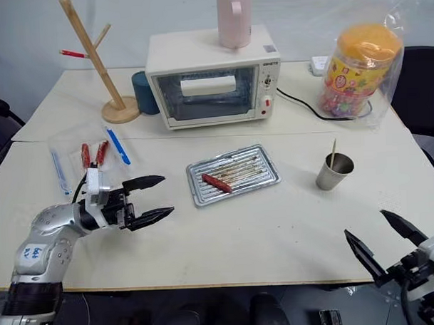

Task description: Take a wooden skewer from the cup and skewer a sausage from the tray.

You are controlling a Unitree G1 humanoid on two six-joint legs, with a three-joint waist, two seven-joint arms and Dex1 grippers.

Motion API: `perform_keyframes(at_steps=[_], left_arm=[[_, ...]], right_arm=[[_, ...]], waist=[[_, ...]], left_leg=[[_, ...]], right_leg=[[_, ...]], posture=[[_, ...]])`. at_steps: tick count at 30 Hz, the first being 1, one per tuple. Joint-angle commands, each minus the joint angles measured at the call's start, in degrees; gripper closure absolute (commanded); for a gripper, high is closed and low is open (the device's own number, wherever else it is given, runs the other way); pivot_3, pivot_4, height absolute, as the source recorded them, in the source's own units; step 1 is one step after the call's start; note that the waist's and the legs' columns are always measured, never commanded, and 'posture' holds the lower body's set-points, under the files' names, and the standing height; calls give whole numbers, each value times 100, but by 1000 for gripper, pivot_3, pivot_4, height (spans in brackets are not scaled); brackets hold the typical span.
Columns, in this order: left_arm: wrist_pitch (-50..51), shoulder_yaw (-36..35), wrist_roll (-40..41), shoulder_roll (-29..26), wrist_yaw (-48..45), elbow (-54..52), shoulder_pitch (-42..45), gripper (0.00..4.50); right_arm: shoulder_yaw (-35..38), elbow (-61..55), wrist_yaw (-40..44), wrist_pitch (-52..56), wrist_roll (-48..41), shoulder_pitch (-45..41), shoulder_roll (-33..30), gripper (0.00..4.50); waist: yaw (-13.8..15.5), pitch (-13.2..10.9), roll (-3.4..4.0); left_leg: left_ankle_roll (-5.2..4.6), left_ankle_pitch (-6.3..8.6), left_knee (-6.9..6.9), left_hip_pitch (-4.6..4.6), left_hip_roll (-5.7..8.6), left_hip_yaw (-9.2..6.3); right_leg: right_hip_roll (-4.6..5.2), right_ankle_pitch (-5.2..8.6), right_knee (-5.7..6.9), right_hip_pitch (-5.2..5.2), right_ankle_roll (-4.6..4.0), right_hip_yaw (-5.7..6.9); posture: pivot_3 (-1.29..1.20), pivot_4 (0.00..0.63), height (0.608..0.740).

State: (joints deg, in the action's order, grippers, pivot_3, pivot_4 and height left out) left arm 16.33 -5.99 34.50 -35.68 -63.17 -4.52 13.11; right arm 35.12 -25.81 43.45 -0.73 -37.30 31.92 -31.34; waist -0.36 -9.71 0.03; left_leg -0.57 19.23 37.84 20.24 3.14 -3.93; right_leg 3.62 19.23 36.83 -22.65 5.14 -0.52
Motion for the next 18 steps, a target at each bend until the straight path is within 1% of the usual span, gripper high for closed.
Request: perform_keyframes(at_steps=[1,3,5,8,12,15,18], left_arm=[[74,38,132,146,41,-324,-75,17],[-29,55,5,232,112,-378,-120,17],[-167,54,-122,335,236,-419,-193,17],[-285,33,-187,450,401,-587,-335,17],[-308,-49,-162,640,749,-849,-461,17],[-338,-58,-176,726,916,-994,-560,17],[-410,-63,-229,790,1071,-1114,-665,17]], right_arm=[[111,-52,-105,618,-264,-724,-709,0],[58,204,-148,1170,-439,-1321,-1219,0],[-195,732,-4,1665,-367,-2113,-1888,0],[-757,1516,167,2222,-231,-3292,-2465,0],[-1529,2411,304,2764,145,-4541,-2746,0],[-2131,3141,467,3000,545,-5410,-2745,0],[-2659,3659,704,2956,1029,-6017,-2717,0]], waist=[[-8,-1,1],[35,-2,-2],[42,-3,0],[50,-6,-4],[108,-7,-5],[118,-7,-4],[142,-7,-4]], left_leg=[[1,0,1,-1,-1,0],[1,-1,5,1,-1,-2],[3,-1,10,3,-2,-6],[-1,0,19,6,2,-5],[-1,1,16,14,-2,-12],[-4,2,19,18,-1,-8],[-4,2,20,21,-1,-7]], right_leg=[[-1,0,0,0,0,-1],[-1,0,0,0,0,2],[0,0,-2,2,0,5],[2,0,-5,4,0,6],[1,0,-18,2,0,14],[2,-1,-22,1,1,12],[2,-1,-23,-3,1,13]], posture=[[0,150,740],[0,150,740],[0,150,740],[0,150,740],[0,150,740],[0,150,740],[0,150,740]])
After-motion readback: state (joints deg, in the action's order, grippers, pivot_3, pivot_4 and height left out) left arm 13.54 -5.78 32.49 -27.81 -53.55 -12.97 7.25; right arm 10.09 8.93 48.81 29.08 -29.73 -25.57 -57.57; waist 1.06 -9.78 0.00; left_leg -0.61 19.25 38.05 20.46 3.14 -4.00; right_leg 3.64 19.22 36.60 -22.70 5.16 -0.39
